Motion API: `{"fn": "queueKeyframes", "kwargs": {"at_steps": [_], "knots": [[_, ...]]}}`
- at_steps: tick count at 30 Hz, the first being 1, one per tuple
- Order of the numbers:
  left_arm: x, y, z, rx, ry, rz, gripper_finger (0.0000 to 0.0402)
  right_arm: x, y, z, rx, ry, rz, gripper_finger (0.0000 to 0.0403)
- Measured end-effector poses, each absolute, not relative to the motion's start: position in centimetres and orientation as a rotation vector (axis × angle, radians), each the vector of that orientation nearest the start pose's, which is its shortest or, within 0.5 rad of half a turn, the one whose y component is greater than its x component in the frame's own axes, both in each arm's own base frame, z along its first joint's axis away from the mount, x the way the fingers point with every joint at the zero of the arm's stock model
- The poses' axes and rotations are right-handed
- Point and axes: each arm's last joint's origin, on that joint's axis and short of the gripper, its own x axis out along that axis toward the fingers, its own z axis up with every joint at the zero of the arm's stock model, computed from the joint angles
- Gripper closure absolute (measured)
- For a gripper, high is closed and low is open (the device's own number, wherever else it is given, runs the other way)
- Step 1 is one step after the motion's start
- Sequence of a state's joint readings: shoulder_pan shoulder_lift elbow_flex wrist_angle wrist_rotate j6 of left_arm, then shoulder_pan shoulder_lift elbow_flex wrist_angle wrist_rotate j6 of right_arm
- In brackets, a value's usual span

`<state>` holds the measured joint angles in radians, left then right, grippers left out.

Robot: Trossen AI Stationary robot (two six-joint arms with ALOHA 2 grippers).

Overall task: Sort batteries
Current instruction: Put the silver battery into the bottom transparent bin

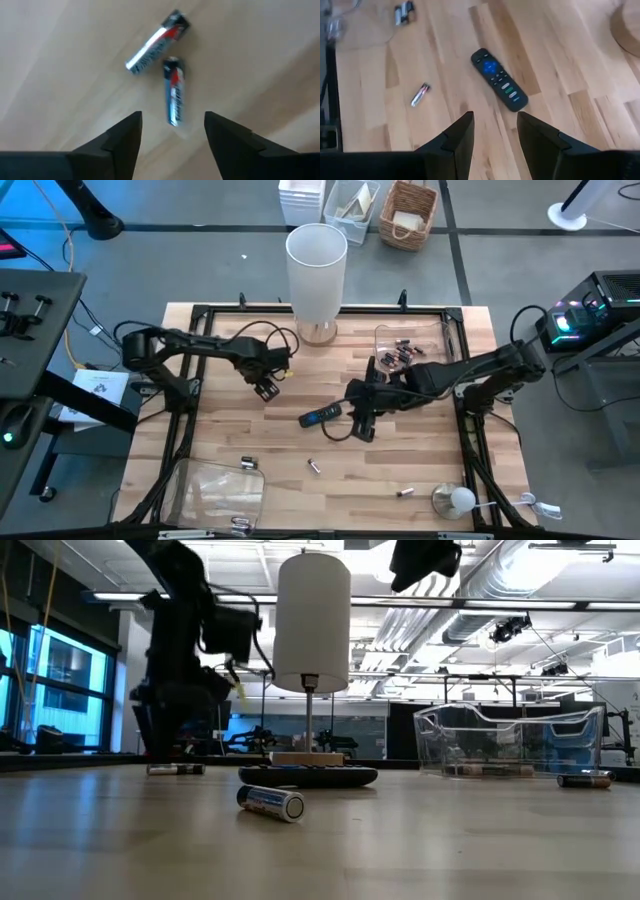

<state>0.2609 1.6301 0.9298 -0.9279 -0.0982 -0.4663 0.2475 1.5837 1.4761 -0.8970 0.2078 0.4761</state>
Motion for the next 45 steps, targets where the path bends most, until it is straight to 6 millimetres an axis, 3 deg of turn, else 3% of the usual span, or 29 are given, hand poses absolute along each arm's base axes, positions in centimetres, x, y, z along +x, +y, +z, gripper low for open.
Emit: {"fn": "queueKeyframes", "kwargs": {"at_steps": [8,11,15,19,23,27,30,37,41,45], "knots": [[25.4,8.2,13.2,-0.513,1.619,0.539,0.0208,32.0,5.9,32.0,0.311,0.943,-0.278,0.0258],[25.5,8.1,12.8,-0.521,1.648,0.477,0.0258,32.0,5.5,32.0,0.323,0.945,-0.293,0.0258],[25.3,7.3,13.2,-0.532,1.664,0.396,0.0367,31.1,5.5,32.0,0.301,1.004,-0.306,0.0258],[24.7,5.9,14.9,-0.566,1.659,0.314,0.0372,28.9,6.0,32.5,0.259,1.102,-0.313,0.0258],[24.4,4.9,18.1,-0.595,1.503,0.272,0.0372,25.8,7.0,34.0,0.236,1.117,-0.347,0.0258],[24.9,3.8,21.9,-0.619,1.272,0.23,0.0372,22.1,7.6,36.3,0.248,1.014,-0.43,0.0258],[27.7,3.5,24.6,-0.559,1.107,0.159,0.0372,19.7,7.3,37.9,0.274,0.868,-0.527,0.0258],[39.2,5.3,29.1,-0.351,0.788,0.081,0.0372,16.3,5.7,40.2,0.329,0.645,-0.63,0.0258],[44.6,6.5,30.6,-0.244,0.641,0.053,0.0372,15.3,5.2,40.7,0.339,0.616,-0.628,0.0258],[48.1,8.0,30.4,-0.221,0.581,0.061,0.0372,15.2,5.1,40.8,0.345,0.596,-0.638,0.0258]]}}
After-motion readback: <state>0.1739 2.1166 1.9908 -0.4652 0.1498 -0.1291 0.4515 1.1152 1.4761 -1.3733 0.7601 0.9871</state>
